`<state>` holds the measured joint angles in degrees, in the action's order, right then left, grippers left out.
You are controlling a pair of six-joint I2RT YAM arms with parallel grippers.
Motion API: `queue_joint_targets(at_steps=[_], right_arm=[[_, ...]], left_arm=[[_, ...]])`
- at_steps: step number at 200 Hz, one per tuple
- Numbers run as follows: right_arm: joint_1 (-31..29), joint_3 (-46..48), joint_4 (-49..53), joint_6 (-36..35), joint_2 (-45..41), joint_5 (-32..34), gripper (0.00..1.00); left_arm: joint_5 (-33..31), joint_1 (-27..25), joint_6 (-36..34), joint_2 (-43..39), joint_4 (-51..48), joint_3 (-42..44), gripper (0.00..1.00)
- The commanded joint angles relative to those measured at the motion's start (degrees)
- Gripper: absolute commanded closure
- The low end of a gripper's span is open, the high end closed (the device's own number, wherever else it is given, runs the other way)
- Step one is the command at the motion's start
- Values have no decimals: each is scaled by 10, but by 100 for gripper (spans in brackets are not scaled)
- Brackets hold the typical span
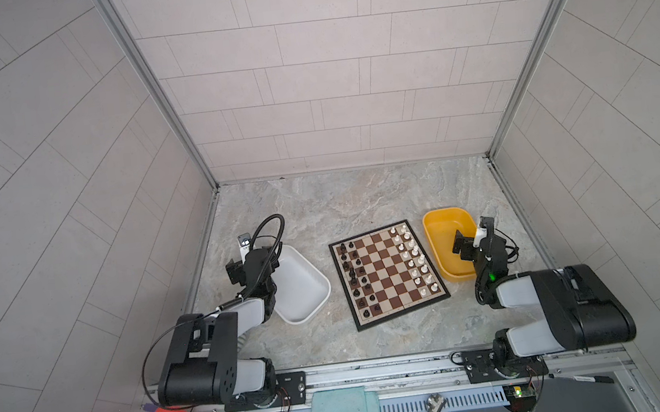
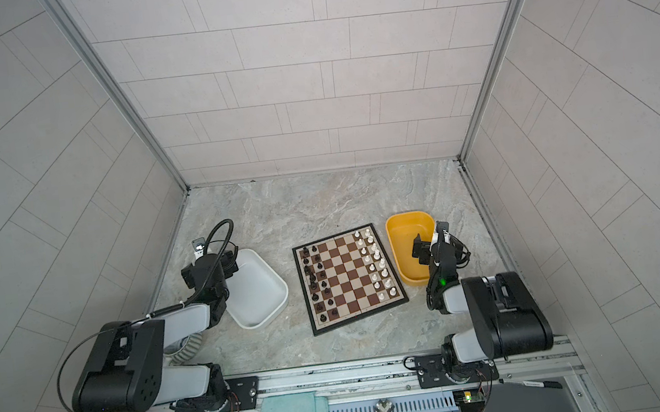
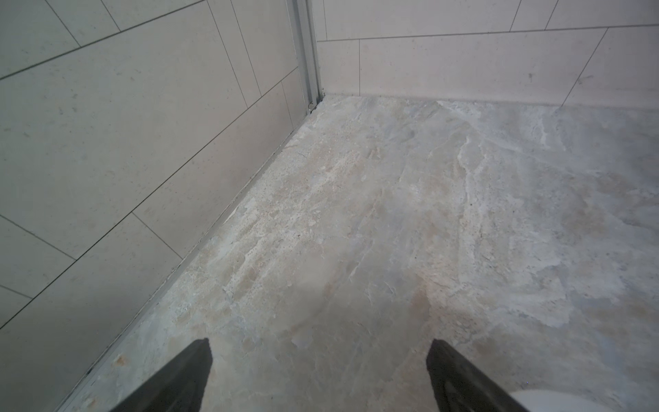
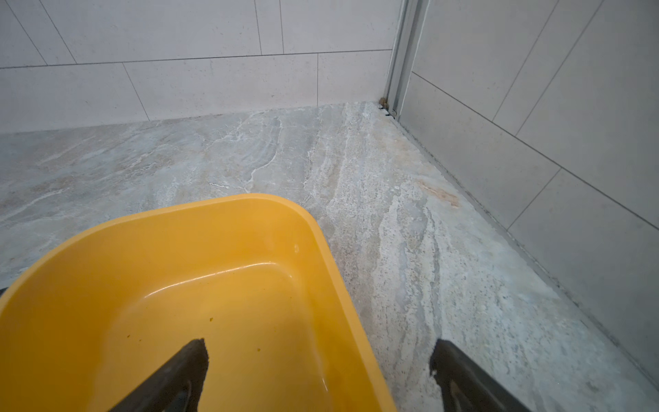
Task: Set up the chess pieces on the board
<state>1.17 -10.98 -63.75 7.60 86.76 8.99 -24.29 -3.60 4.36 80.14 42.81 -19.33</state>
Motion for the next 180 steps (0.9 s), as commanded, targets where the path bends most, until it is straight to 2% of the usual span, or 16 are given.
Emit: queue_joint_targets(at_steps=[1, 15, 28, 41, 57, 77, 95, 110, 129, 147, 156, 165, 180], right_arm=[[1, 3, -150, -22, 65, -26, 1], [1, -30, 4, -16, 4, -20, 1], [1, -62, 93, 0, -14, -9, 1], [0, -65, 64, -17, 9, -19, 1], [-3, -43, -44, -24, 49, -22, 1], [-3, -39, -4, -21, 22, -7, 1], [-3, -34, -54, -22, 47, -11, 1], [-4, -29, -43, -20, 35, 1, 1], [-3, -21, -76, -20, 47, 0, 1], [-7, -44, -32, -22, 42, 10, 1], [-23, -87, 59, -37, 35, 27, 1], [-52, -107, 118, -57, 26, 78, 1], [-55, -96, 87, -51, 31, 87, 1]], left_arm=[[43, 5, -4, 28, 80, 9, 0], [50, 6, -9, 59, 96, 0, 0], [60, 6, -20, 93, 126, -8, 0], [56, 6, -21, 106, 131, -16, 0], [44, 5, -13, 103, 128, -14, 0], [33, 7, -8, 105, 128, -16, 0], [31, 6, -8, 106, 128, -17, 0], [30, 6, -8, 107, 126, -18, 0], [29, 6, -8, 109, 121, -22, 0], [29, 6, -7, 110, 121, -22, 0], [29, 6, -8, 108, 121, -21, 0], [29, 7, -8, 108, 122, -21, 0], [29, 6, -7, 107, 123, -19, 0]])
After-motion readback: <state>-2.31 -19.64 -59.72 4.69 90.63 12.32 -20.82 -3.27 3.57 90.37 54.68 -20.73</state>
